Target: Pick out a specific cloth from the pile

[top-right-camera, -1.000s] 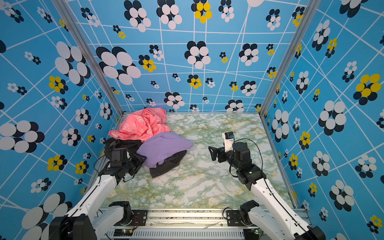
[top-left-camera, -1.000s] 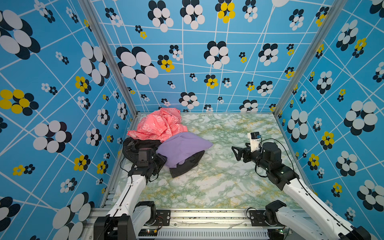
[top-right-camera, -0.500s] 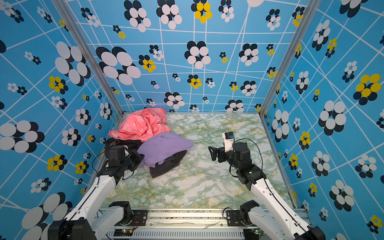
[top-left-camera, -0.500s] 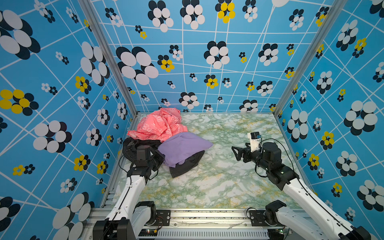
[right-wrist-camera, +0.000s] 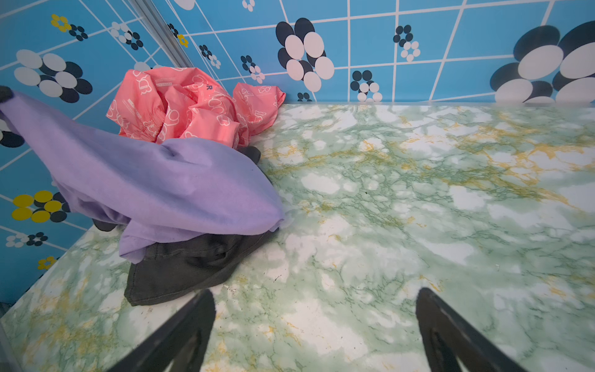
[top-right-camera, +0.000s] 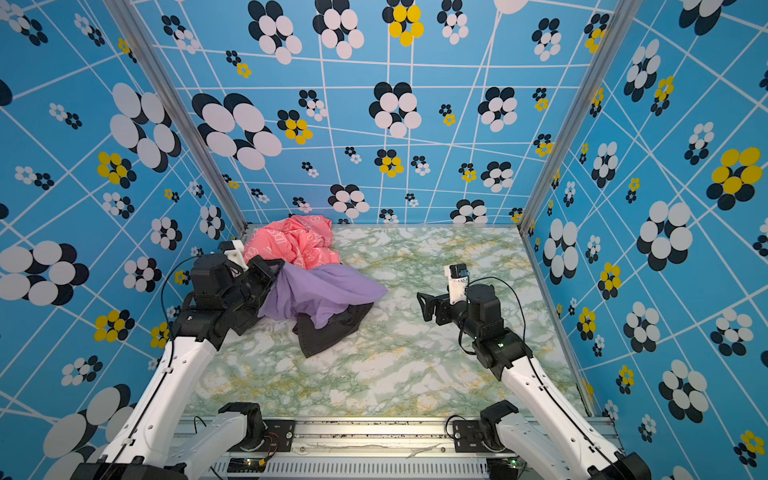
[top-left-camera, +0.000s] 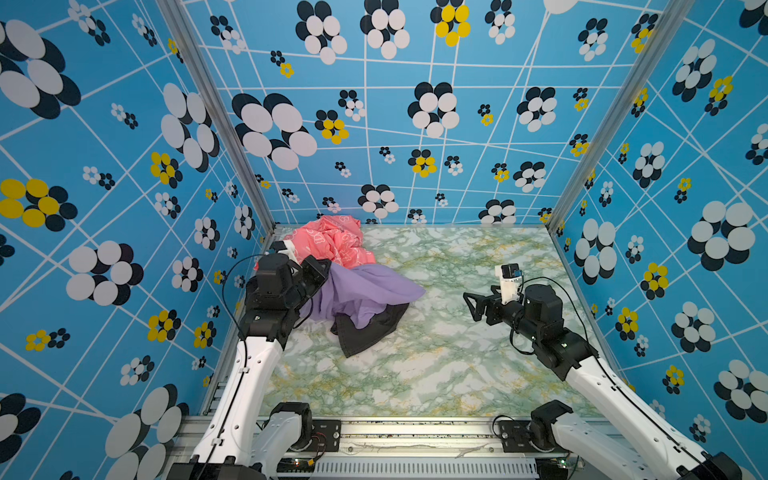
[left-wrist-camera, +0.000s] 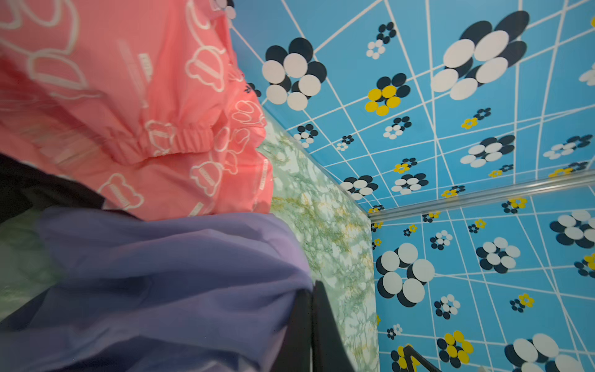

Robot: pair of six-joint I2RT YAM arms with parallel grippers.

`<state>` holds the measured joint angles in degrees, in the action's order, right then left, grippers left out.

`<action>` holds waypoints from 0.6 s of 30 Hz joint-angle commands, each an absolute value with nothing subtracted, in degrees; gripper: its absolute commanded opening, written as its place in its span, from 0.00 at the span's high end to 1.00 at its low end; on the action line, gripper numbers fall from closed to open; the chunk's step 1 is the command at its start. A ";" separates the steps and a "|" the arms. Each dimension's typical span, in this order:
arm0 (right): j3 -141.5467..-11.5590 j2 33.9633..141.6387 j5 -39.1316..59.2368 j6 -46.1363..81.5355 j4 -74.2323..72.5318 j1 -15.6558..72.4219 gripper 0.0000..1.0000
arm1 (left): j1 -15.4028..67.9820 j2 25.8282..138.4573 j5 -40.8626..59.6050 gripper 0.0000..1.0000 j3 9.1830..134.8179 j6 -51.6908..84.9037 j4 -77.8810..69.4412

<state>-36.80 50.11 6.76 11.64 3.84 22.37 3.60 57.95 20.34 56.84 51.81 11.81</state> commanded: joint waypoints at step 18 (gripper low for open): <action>-37.43 41.24 -6.48 13.08 5.48 22.61 0.01 | 31.77 96.67 17.24 1.00 116.67 40.45 18.95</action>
<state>-36.80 43.46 -0.16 12.03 4.16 22.37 28.23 92.58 18.06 110.17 42.30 18.94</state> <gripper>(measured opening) 0.991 0.042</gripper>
